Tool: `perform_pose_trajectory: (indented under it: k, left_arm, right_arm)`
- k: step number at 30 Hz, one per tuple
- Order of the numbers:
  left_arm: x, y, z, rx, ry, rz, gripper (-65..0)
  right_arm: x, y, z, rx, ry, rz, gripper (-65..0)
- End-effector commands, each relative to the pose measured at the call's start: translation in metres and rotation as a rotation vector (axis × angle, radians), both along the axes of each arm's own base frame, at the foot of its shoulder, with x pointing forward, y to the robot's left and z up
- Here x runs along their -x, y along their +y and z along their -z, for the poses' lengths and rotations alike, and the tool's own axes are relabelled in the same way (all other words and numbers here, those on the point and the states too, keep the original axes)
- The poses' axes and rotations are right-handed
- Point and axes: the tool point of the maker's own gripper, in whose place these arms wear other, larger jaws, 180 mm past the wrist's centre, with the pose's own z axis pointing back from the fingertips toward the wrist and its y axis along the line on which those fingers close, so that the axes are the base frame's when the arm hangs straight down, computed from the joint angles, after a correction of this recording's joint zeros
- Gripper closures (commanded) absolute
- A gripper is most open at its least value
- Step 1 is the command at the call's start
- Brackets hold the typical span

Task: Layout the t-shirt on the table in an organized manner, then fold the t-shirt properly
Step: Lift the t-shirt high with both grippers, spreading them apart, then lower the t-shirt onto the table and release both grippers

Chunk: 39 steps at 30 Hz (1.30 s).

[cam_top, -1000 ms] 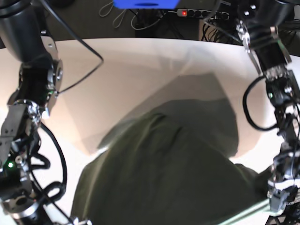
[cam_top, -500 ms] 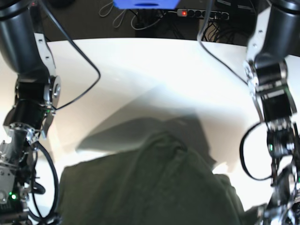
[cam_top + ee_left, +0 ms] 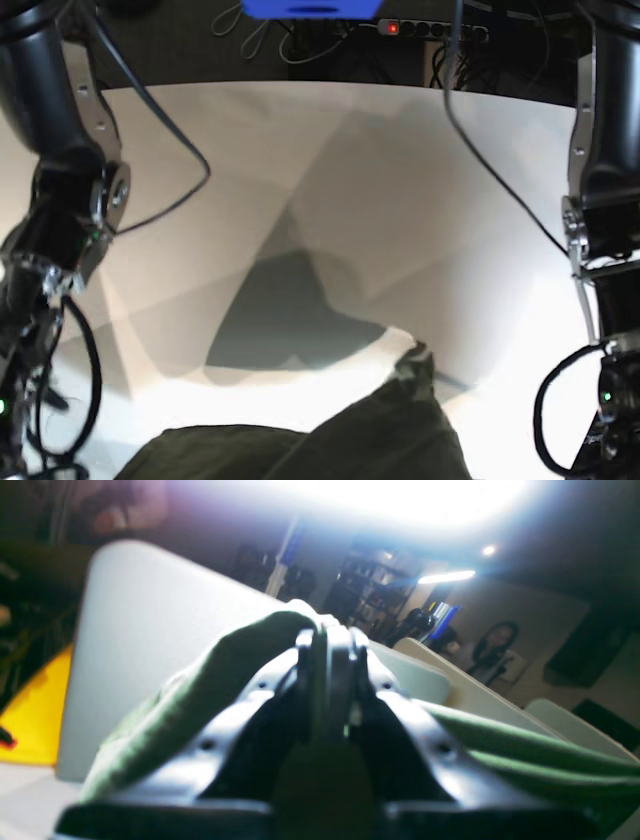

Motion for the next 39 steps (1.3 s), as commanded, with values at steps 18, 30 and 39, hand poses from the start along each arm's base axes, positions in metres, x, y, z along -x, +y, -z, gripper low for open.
perform_pose_trajectory:
  k: [18, 30, 39]
  left_arm:
    - [0.169, 0.037, 0.334, 0.062, 0.570, -0.131, -0.2]
    - [0.278, 0.011, 0.430, 0.170, 0.861, -0.148, -2.7]
    - [0.288, -0.001, 0.400, 0.124, 0.809, -0.109, -25.3]
  right_arm:
    - [0.084, 0.046, 0.280, -0.132, 0.496, -0.069, 0.0]
    - [0.141, 0.047, 0.378, -0.144, 0.738, -0.066, 0.0]
    - [0.159, 0.017, 0.394, -0.132, 0.808, 0.006, -25.6]
